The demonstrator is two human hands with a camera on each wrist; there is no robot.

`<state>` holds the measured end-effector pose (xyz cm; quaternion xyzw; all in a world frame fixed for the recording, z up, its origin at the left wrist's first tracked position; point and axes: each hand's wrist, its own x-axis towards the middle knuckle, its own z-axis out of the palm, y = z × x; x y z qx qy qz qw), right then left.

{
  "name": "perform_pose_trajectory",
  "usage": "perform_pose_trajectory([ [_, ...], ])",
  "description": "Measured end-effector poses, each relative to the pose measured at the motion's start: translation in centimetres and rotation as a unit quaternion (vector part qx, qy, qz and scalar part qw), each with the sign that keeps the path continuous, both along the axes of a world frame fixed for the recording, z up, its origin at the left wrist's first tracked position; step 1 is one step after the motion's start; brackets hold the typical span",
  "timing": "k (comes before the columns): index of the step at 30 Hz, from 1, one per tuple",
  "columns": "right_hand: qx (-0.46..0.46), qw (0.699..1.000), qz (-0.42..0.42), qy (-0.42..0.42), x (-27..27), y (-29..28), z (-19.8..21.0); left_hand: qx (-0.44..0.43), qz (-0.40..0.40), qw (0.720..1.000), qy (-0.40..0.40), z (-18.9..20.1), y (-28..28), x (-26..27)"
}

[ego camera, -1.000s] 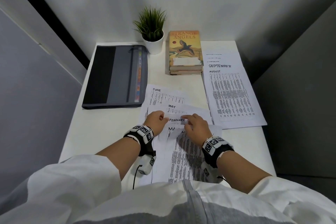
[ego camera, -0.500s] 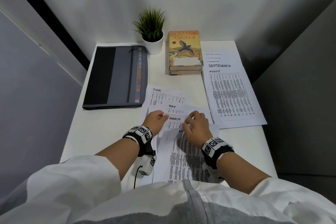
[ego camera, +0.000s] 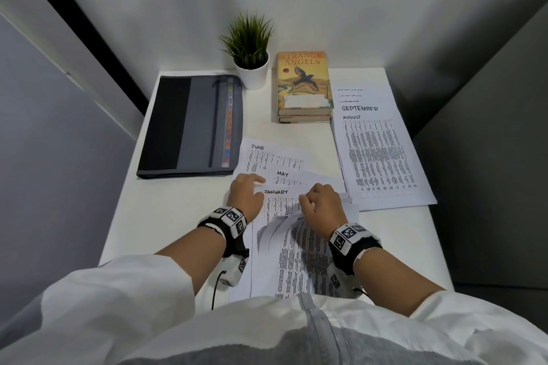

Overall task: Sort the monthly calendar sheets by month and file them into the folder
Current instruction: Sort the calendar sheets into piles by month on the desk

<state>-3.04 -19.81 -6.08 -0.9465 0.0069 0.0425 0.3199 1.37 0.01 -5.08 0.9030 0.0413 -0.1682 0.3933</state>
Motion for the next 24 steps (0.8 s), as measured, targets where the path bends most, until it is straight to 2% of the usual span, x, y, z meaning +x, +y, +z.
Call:
perform_pose_trajectory([
  [4, 0.082, 0.994, -0.014, 0.069, 0.21, 0.21, 0.29, -0.048, 0.052, 0.996, 0.058, -0.35, 0.03, 0.53],
  [7, 0.080, 0.993, 0.011, 0.088, 0.22, 0.28, 0.28, -0.035, -0.005, 0.997, 0.074, -0.41, 0.02, 0.81],
  [9, 0.045, 0.995, 0.035, 0.081, 0.51, 0.38, 0.13, -0.022, -0.039, 0.997, 0.066, -0.55, 0.13, 0.78],
  [12, -0.016, 0.996, 0.064, 0.058, 0.66, 0.55, -0.13, -0.020, -0.041, 0.997, 0.064, -0.66, 0.21, 0.69],
  [20, -0.020, 0.997, 0.049, -0.049, -0.28, 0.33, 0.05, -0.057, 0.012, 0.995, 0.083, -0.85, -0.03, 0.49],
  [24, 0.002, 0.999, 0.042, -0.008, -0.22, 0.34, 0.53, -0.043, 0.007, 0.995, 0.089, -0.46, 0.10, 0.55],
])
